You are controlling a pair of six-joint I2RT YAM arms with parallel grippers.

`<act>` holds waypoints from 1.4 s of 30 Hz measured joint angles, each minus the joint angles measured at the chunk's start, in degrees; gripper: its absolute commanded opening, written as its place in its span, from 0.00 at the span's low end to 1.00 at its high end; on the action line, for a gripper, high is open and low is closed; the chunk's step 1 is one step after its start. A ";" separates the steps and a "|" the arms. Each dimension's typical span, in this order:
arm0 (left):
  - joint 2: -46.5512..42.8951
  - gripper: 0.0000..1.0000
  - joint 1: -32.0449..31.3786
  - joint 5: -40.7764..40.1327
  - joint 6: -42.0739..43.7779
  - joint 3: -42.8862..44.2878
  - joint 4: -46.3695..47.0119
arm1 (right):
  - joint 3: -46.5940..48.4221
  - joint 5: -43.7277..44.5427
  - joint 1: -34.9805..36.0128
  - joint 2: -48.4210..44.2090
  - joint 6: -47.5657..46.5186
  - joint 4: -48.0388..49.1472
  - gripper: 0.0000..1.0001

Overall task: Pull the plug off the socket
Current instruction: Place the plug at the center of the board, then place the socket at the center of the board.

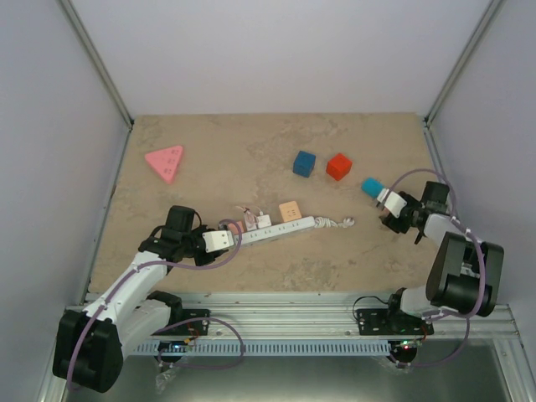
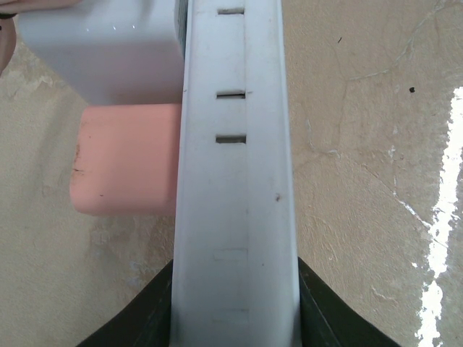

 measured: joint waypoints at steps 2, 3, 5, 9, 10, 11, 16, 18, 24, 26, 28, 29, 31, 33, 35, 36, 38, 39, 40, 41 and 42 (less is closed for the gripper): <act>-0.04 0.00 0.00 0.00 0.00 0.00 -0.02 | 0.81 -1.46 0.00 -1.68 -0.42 -2.58 0.77; -0.04 0.00 0.00 0.00 0.00 0.00 -0.02 | 1.29 -2.29 0.00 -2.54 -0.52 -3.82 0.79; -0.09 0.00 0.00 0.00 0.00 0.00 -0.04 | 2.05 -3.54 0.20 -4.09 -0.70 -5.95 0.80; -0.11 0.00 0.00 0.00 0.00 0.00 -0.07 | 3.69 -5.46 1.99 -7.23 -1.14 -10.58 0.81; -0.13 0.00 0.00 0.00 0.00 0.02 -0.09 | 3.98 -5.84 2.84 -7.93 -1.25 -11.61 0.81; -0.15 0.00 0.00 0.00 0.00 0.00 -0.11 | 4.24 -6.14 3.96 -8.70 -1.31 -12.66 0.82; -0.20 0.00 0.00 0.00 0.00 0.00 -0.15 | 5.07 -7.39 11.47 -12.02 -1.36 -17.20 0.82; -0.20 0.00 0.00 0.00 0.00 0.00 -0.15 | 5.60 -7.67 15.80 -12.94 -1.27 -18.80 0.81; -0.20 0.00 0.00 -0.02 0.02 0.00 -0.15 | 8.55 -7.91 28.59 -13.35 0.74 -21.53 0.80; -0.20 0.00 0.00 -0.02 0.00 0.00 -0.15 | 9.77 -7.26 32.57 -12.98 1.46 -21.79 0.79; -0.20 0.00 0.00 -0.02 0.02 0.00 -0.15 | 10.67 -6.58 36.57 -11.98 2.14 -21.81 0.78; -0.20 0.00 0.00 -0.02 0.02 0.00 -0.15 | 10.93 -5.99 38.05 -11.41 2.43 -21.84 0.78; -0.33 0.00 0.00 -0.02 0.02 0.00 -0.15 | 11.47 -4.50 41.18 -9.53 3.13 -21.84 0.78; -0.46 0.00 0.00 -0.02 0.04 0.00 -0.15 | 12.04 -3.02 43.21 -7.50 3.74 -21.79 0.78; -0.59 0.00 0.00 -0.04 0.09 -0.04 -0.15 | 12.55 -1.29 44.83 -5.64 4.57 -21.46 0.77; -0.63 0.00 0.00 -0.04 0.09 -0.07 -0.15 | 12.74 -0.57 45.40 -5.01 4.87 -21.18 0.77; -0.72 0.00 0.00 -0.04 0.13 -0.11 -0.15 | 13.25 1.25 46.64 -3.69 5.81 -20.13 0.76; -0.79 0.00 0.00 -0.04 0.17 -0.13 -0.15 | 13.51 2.12 47.19 -3.06 6.05 -19.58 0.74; -0.85 0.00 0.00 -0.04 0.22 -0.17 -0.15 | 13.77 2.86 47.60 -2.51 6.32 -19.02 0.73; -0.94 0.00 0.00 -0.07 0.22 -0.22 -0.15 | 13.90 3.39 47.87 -2.14 6.45 -18.58 0.72; -1.01 0.00 0.00 -0.07 0.22 -0.28 -0.15 | 14.12 3.96 48.17 -1.62 6.64 -18.14 0.71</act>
